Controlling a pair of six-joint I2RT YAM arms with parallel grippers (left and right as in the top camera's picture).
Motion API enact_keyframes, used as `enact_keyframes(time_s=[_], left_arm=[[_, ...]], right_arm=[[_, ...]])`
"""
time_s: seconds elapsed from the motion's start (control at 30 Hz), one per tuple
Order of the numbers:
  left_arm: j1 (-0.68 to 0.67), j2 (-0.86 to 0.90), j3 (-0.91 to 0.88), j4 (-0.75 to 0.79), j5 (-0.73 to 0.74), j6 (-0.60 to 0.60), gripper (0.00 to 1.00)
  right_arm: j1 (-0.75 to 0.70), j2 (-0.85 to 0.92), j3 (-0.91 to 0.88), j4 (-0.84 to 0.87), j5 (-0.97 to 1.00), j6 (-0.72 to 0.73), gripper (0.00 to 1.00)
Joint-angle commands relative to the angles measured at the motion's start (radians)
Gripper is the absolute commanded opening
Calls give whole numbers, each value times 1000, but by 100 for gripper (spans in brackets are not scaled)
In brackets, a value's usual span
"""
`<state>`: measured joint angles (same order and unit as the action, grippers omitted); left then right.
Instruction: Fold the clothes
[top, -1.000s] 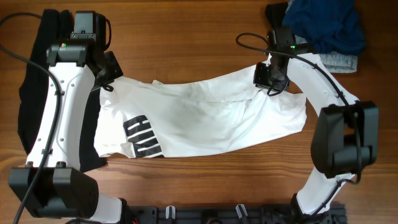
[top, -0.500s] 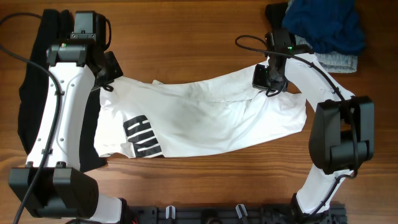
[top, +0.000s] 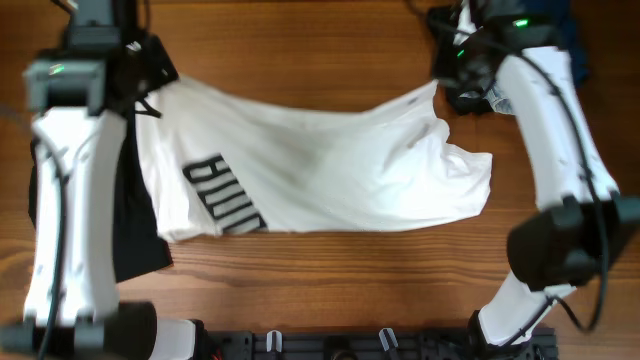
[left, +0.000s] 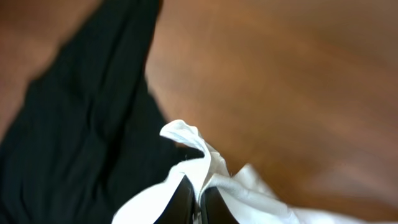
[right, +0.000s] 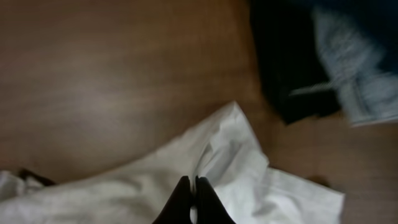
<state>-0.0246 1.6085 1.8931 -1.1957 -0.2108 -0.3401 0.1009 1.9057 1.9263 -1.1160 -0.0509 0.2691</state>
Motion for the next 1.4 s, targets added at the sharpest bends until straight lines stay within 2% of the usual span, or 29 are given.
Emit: enact_keyframes(time_s=[0.0, 0.17, 0.43, 0.6, 0.63, 0.77, 0.9, 1.03, 1.13, 1.2, 1.27, 1.37], left_arm=[[10, -132, 175, 27, -31, 50, 4], [10, -246, 273, 109, -55, 66, 4], [10, -512, 276, 241, -2, 72, 4], [10, -600, 275, 238, 102, 71, 4], [10, -595, 275, 237, 127, 71, 4], [10, -543, 275, 239, 174, 68, 4], [10, -420, 275, 293, 276, 37, 4], [-14, -232, 275, 563, 489, -69, 4], [-88, -107, 275, 832, 567, -170, 4], [-154, -48, 276, 964, 597, -192, 4], [-223, -20, 276, 980, 596, -173, 4], [-327, -12, 275, 784, 596, -36, 4]], right_arm=[[-51, -135, 153, -39, 6, -58, 4], [-137, -297, 254, -63, 6, -84, 4], [-272, -620, 280, -55, 6, -99, 4], [-272, -667, 279, -81, -142, -126, 4], [-272, -650, 279, -99, -191, -145, 5], [-272, -562, 278, -166, -283, -197, 29], [-272, -467, 278, -205, -343, -244, 41], [-272, -394, 278, -207, -343, -253, 47], [-272, -372, 278, -215, -343, -270, 51], [-272, -368, 278, -217, -341, -274, 54], [-272, -368, 278, -216, -322, -278, 57], [-273, -366, 278, -216, -288, -281, 61]])
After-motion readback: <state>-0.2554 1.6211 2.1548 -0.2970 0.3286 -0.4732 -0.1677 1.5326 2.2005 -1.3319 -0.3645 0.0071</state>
